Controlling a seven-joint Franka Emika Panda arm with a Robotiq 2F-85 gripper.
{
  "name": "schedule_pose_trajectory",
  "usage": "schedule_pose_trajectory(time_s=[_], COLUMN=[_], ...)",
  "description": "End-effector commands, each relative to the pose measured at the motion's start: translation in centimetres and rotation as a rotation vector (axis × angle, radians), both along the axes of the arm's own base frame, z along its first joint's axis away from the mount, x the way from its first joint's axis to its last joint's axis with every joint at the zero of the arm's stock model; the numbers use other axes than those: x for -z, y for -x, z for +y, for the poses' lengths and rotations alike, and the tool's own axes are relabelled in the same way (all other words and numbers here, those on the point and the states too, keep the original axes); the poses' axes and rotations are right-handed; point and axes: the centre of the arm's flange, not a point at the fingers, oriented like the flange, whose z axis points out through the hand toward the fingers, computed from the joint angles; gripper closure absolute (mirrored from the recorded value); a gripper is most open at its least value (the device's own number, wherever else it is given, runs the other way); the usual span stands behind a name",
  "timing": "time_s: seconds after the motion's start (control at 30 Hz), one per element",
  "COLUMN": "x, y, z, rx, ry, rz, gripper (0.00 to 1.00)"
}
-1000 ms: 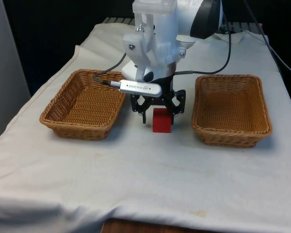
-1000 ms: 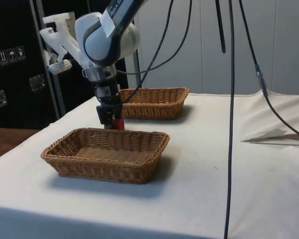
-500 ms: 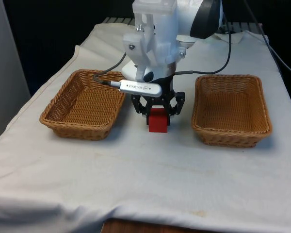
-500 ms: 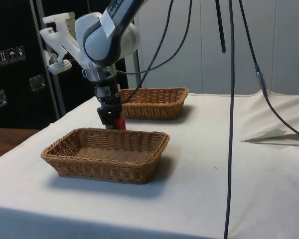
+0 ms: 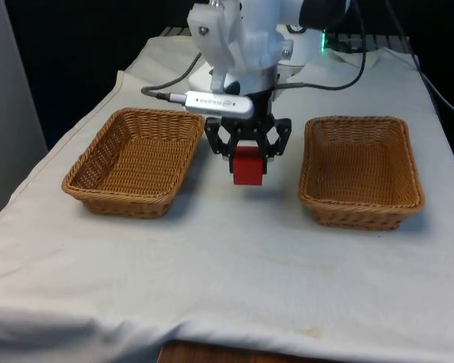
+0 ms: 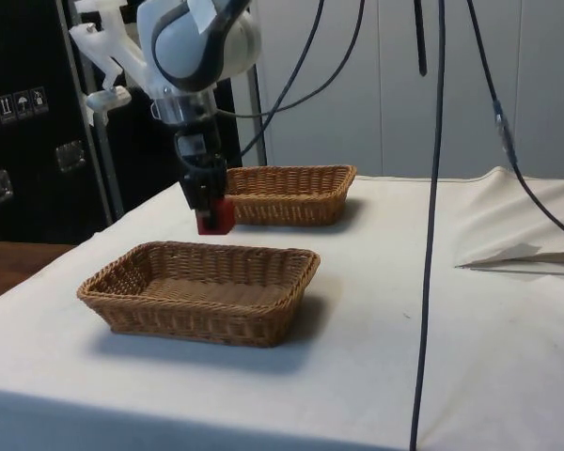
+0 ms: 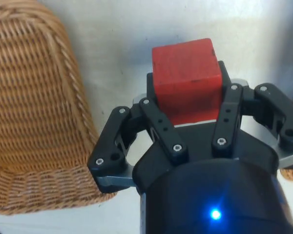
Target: Pick up the red cube and place it into the right basket.
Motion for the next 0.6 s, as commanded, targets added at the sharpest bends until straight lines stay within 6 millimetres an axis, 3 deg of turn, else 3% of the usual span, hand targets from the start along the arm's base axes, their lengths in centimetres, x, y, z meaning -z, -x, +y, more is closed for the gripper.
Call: schedule_pose_trajectory(time_s=[0.0,0.23,0.3,0.57], x=[-0.3,-3.8,-3.7,-6.7], y=[0.0,0.6,0.4,1.0], z=[0.0,0.1,0.1,-0.1], rx=[0.000,0.001,0.001,0.000], ry=[0.000,-0.004,-0.007,-0.009], rz=[-0.001,0.002,0.003,-0.002], gripper=[0.99,0.99,0.99,0.99])
